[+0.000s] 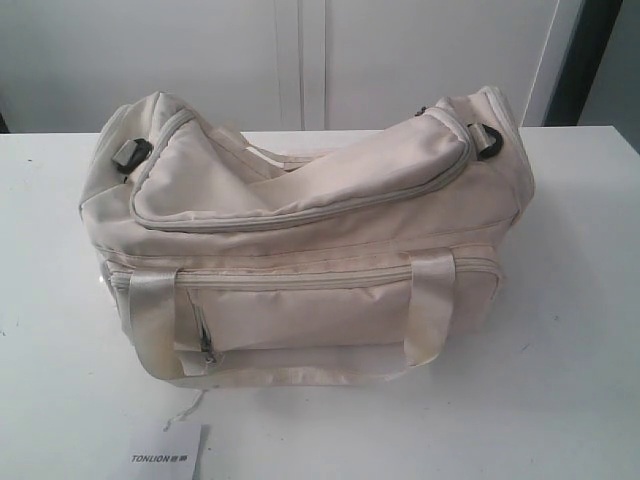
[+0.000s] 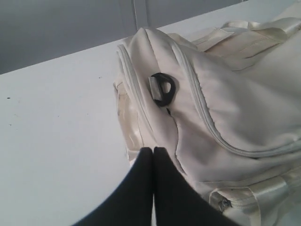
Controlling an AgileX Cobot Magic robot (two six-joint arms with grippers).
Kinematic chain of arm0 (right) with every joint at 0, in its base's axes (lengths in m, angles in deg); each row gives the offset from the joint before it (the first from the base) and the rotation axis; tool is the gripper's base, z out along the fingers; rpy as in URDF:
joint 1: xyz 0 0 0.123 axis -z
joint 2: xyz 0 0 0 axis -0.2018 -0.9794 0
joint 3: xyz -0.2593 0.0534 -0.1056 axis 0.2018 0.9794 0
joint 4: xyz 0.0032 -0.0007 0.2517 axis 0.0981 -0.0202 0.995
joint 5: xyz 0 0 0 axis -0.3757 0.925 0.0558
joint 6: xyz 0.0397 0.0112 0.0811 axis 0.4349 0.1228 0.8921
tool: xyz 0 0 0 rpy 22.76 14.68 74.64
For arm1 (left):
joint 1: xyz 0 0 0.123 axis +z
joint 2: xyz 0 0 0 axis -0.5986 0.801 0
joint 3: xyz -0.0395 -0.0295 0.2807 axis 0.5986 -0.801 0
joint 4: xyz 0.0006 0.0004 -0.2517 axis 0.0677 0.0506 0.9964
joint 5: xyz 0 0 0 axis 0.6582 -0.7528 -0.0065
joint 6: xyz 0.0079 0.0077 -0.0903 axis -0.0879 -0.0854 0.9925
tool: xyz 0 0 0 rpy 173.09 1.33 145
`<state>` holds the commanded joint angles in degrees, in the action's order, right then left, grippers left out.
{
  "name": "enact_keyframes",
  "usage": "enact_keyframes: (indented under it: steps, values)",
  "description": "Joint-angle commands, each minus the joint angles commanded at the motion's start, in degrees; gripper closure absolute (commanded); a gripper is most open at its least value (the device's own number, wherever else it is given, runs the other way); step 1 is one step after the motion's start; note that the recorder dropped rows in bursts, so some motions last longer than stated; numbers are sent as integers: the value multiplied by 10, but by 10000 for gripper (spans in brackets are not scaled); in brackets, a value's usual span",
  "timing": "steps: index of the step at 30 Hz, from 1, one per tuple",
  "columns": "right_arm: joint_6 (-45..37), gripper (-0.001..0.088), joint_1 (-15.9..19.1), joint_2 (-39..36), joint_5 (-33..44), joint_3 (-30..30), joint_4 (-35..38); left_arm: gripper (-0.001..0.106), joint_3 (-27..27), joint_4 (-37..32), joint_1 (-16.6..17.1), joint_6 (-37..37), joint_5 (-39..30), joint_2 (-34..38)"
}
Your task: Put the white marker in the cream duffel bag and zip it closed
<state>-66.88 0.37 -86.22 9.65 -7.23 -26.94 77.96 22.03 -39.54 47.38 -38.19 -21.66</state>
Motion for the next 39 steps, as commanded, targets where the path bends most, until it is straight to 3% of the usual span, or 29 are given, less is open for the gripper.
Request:
enact_keyframes:
  steps: [6, 16, 23, 39]
  values:
    - [-35, 868, -21, 60, -37, 44, 56, 1053, -34, -17, -42, 0, 5, -20]
    - [-53, 868, -69, 150, -96, 113, 57, 1053, -77, -17, -42, 8, 85, -68]
    - [-57, 868, -70, 216, -141, 184, 57, 1053, -118, -12, -42, 12, 153, -116]
    - [-57, 868, -70, 340, -180, 279, 62, 1053, -212, -12, -42, 45, 190, -208]
